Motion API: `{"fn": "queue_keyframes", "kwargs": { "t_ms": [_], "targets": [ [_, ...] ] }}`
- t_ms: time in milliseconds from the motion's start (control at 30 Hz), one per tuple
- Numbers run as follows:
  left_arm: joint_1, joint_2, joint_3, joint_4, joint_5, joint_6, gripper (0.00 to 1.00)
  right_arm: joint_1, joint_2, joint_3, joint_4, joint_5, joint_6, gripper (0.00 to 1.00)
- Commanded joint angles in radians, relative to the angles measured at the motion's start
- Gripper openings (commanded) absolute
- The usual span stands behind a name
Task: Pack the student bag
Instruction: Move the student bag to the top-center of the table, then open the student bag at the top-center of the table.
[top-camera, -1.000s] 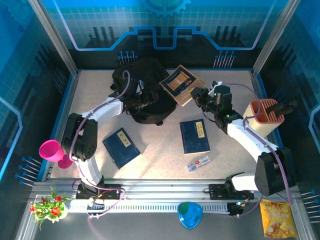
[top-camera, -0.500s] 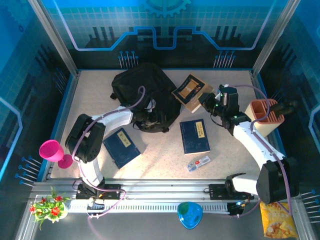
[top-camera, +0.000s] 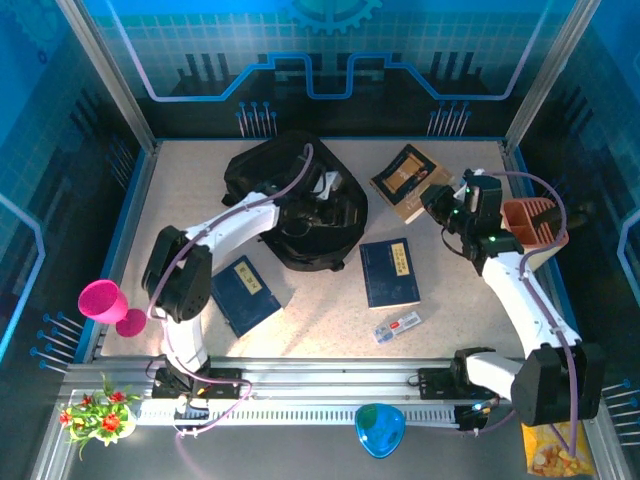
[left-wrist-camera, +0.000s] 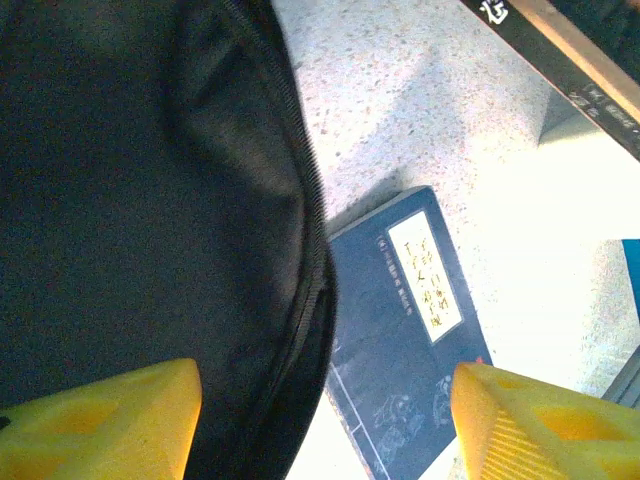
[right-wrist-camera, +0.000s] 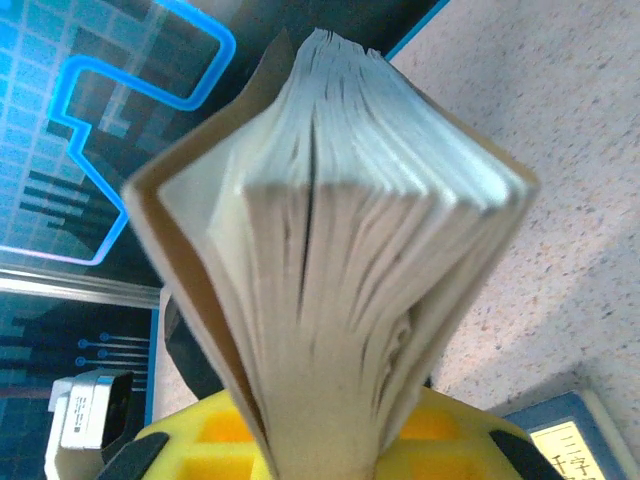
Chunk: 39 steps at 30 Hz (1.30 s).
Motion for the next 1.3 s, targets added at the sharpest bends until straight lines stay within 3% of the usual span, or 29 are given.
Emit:
{"fn": "queue_keyframes", "kwargs": {
  "t_ms": [0, 200, 600, 867, 1067, 1267],
  "targets": [
    [-0.027, 0.089, 0.081, -0.080, 0.026, 0.057, 0.64, -0.034, -0.055, 0.004, 0.017, -0.019, -0.031, 0.08],
    [-0.041, 0.196, 0.183, -0.118, 0.032, 0.053, 0.55, -0.063, -0.080, -0.032, 0.003, -0.031, -0.034, 0.08],
    [-0.042, 0.258, 0.221, -0.144, -0.004, 0.030, 0.33, -0.079, -0.088, -0.061, 0.019, -0.055, -0.026, 0.08],
    [-0.034, 0.242, 0.239, -0.146, 0.025, 0.031, 0.05, -0.093, -0.111, -0.065, 0.004, -0.056, -0.030, 0.08],
    [0.003, 0.156, 0.236, -0.132, 0.011, 0.032, 0.00, -0.107, -0.132, -0.063, -0.023, -0.081, -0.052, 0.08],
    [0.048, 0.032, 0.216, -0.086, -0.037, 0.042, 0.00, -0.109, -0.126, -0.056, -0.040, -0.205, -0.060, 0.09]
  ]
}}
